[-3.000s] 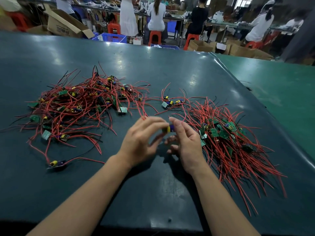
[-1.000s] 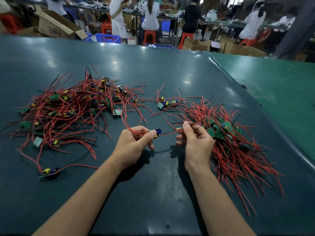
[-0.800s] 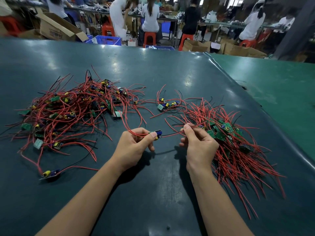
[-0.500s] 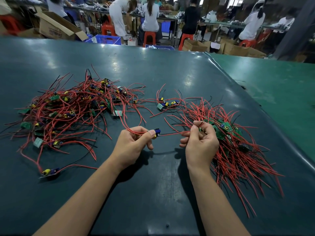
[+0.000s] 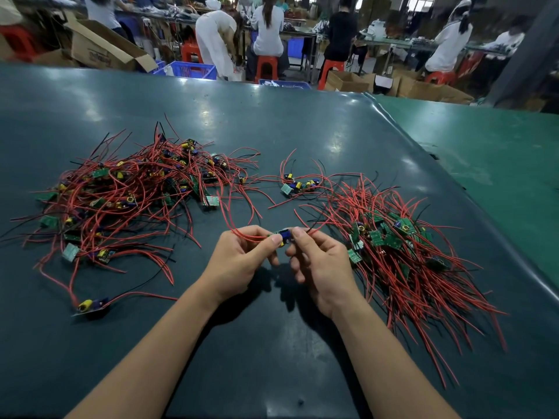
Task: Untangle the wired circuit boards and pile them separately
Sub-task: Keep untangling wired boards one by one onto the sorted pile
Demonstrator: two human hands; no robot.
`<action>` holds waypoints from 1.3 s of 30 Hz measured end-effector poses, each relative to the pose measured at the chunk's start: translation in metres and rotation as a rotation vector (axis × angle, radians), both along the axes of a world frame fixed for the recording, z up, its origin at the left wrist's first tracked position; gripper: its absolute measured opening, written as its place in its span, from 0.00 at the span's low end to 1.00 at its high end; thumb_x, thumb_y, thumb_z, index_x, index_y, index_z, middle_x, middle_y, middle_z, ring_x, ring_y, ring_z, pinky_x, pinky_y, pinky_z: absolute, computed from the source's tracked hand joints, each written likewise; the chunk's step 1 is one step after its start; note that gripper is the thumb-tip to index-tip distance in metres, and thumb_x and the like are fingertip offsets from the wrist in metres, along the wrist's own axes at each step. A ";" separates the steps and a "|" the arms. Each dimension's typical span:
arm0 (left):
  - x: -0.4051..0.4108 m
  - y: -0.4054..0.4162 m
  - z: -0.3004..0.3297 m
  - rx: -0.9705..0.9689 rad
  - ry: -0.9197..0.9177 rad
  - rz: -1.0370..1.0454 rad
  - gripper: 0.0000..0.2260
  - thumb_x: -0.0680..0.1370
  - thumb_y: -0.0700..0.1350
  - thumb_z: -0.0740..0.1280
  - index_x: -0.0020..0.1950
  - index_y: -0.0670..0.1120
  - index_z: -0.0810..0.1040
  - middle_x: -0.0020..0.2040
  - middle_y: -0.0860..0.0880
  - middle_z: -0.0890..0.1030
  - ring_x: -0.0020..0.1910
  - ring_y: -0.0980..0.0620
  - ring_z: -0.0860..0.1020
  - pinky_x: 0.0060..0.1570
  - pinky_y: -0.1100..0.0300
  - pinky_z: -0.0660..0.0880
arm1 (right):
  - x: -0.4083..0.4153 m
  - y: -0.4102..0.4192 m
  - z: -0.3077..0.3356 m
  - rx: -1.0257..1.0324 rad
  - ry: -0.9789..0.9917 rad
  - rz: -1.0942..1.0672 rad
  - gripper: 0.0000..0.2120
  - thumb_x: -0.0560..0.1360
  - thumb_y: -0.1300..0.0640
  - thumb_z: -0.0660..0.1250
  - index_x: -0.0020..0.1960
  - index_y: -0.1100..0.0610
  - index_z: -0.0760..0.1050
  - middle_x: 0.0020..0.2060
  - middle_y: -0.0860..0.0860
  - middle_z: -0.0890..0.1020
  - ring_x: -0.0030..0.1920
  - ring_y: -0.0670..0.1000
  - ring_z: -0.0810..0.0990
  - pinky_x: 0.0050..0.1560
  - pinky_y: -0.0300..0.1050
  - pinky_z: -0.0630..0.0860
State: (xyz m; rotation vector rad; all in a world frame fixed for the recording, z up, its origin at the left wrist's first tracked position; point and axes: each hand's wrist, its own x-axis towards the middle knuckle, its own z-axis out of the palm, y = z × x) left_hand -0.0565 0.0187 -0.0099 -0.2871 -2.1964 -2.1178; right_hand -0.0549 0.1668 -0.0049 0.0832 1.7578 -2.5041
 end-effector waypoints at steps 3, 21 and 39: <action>0.000 0.001 0.001 -0.018 -0.013 0.015 0.07 0.78 0.42 0.68 0.40 0.43 0.80 0.29 0.48 0.80 0.26 0.51 0.67 0.29 0.60 0.62 | -0.003 0.002 -0.001 0.042 0.026 -0.085 0.09 0.78 0.60 0.67 0.41 0.59 0.81 0.28 0.50 0.78 0.23 0.45 0.71 0.20 0.36 0.66; -0.011 -0.004 0.000 0.359 -0.063 0.224 0.11 0.80 0.45 0.61 0.38 0.46 0.75 0.27 0.51 0.76 0.24 0.57 0.66 0.24 0.66 0.61 | -0.014 0.035 0.005 -0.188 0.203 -0.745 0.17 0.84 0.53 0.55 0.40 0.57 0.72 0.23 0.50 0.76 0.19 0.48 0.68 0.20 0.35 0.62; 0.000 0.006 -0.007 -0.374 0.435 0.100 0.16 0.74 0.38 0.73 0.55 0.50 0.70 0.50 0.63 0.80 0.52 0.65 0.81 0.51 0.66 0.77 | -0.001 0.004 -0.004 0.147 0.275 -0.013 0.06 0.76 0.63 0.69 0.48 0.56 0.85 0.29 0.47 0.80 0.27 0.44 0.73 0.28 0.34 0.67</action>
